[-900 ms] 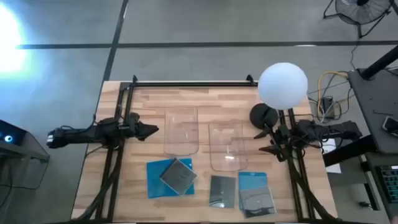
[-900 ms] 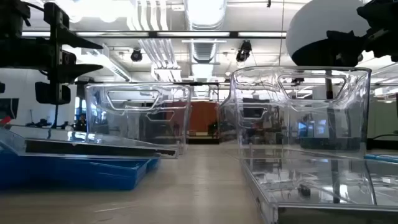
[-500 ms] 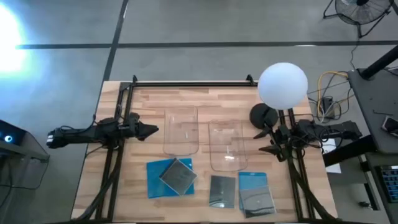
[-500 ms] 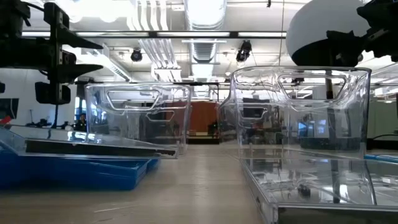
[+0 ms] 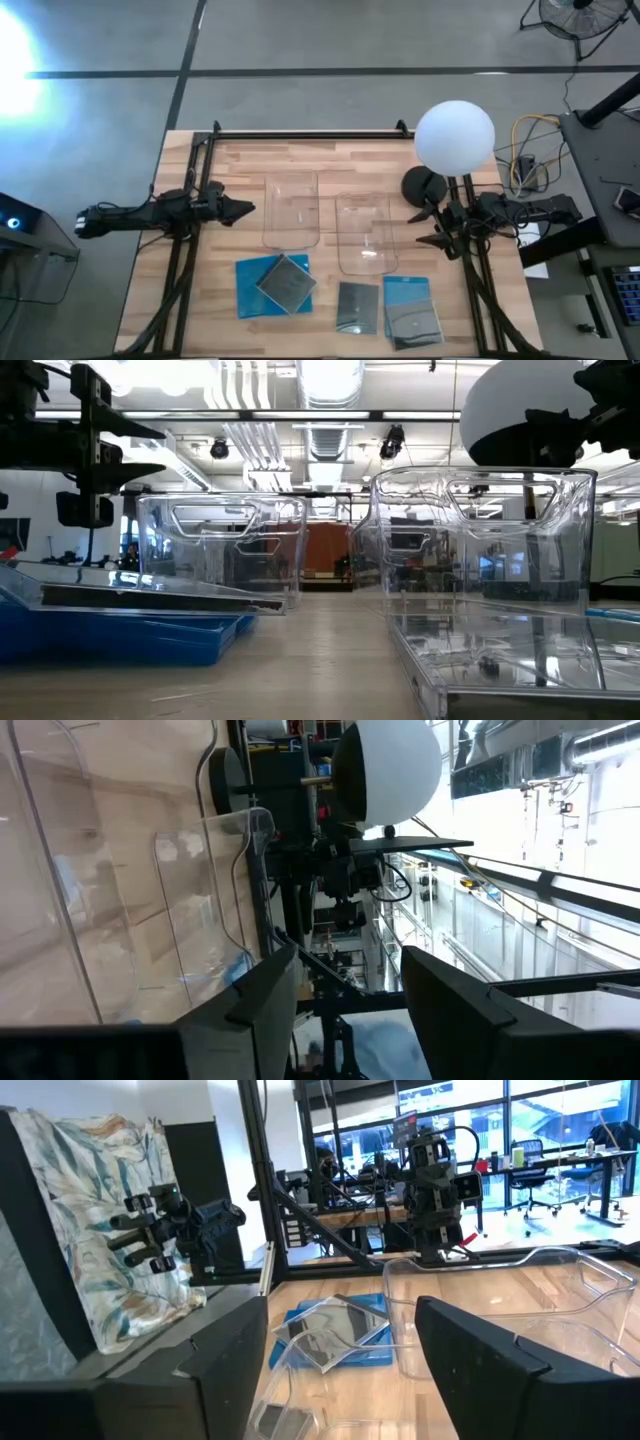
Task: Pick & place jewel cases by type
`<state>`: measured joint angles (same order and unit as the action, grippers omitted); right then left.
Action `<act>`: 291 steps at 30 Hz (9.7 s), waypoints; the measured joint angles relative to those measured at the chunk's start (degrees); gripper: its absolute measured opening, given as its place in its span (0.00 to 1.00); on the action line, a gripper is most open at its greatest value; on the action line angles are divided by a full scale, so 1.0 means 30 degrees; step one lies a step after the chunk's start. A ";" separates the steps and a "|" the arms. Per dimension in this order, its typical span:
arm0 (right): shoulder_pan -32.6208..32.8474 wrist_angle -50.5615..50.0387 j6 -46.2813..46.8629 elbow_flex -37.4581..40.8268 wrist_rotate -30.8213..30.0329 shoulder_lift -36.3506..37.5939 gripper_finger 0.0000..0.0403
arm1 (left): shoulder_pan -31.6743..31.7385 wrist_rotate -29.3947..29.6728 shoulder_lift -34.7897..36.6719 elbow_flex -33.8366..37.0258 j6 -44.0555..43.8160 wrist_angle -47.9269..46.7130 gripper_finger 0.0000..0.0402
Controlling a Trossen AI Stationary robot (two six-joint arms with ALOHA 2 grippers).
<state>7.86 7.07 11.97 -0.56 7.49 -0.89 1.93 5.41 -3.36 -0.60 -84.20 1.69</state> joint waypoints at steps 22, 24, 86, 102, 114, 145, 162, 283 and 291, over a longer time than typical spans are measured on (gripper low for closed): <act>-0.0138 0.0185 0.8308 -0.0007 -0.8433 -0.0102 0.63 | 0.0000 0.0000 0.0001 0.0000 0.0007 0.0000 0.40; -0.0158 0.0496 1.3792 -0.0007 -0.8597 -0.0102 0.63 | 0.0000 0.0007 -0.0004 0.0000 0.0000 0.0000 0.40; 1.3964 -1.5783 4.0228 -2.2702 -0.8695 -3.1874 0.58 | -0.2876 -0.4302 -0.1209 -0.1674 0.5016 0.5562 0.40; 1.1622 -1.0947 3.8016 -2.2637 -0.9947 -3.4439 0.58 | -1.7207 0.6957 -1.1002 -0.8775 0.4406 -0.7293 0.40; 0.9871 -0.4568 3.6610 -2.3163 -1.1101 -3.7619 0.58 | -1.8680 0.8956 -1.5182 -0.8648 -0.0699 -0.4374 0.40; 0.7479 -1.0335 3.9058 -3.0356 -1.1530 -4.1368 0.58 | -1.5398 0.5897 -1.9638 -0.6178 -0.2079 -0.0817 0.40; 0.7746 -0.9743 3.8793 -3.0365 -1.1431 -4.1440 0.58 | -1.4603 0.5859 -2.4626 -0.7530 -0.1858 0.2620 0.40; 0.7614 -0.6134 3.1224 -3.0367 -0.9016 -4.2985 0.58 | -1.3254 0.1768 -2.7408 -1.1322 0.4763 0.5682 0.40; 0.7961 -0.6164 2.9805 -3.0564 -0.9108 -4.3012 0.58 | -1.3277 0.1507 -2.7371 -1.1300 0.6040 0.5625 0.40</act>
<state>31.74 -11.42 101.38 -92.25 -19.84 -129.92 -37.90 9.93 -85.47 -34.50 -66.08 18.57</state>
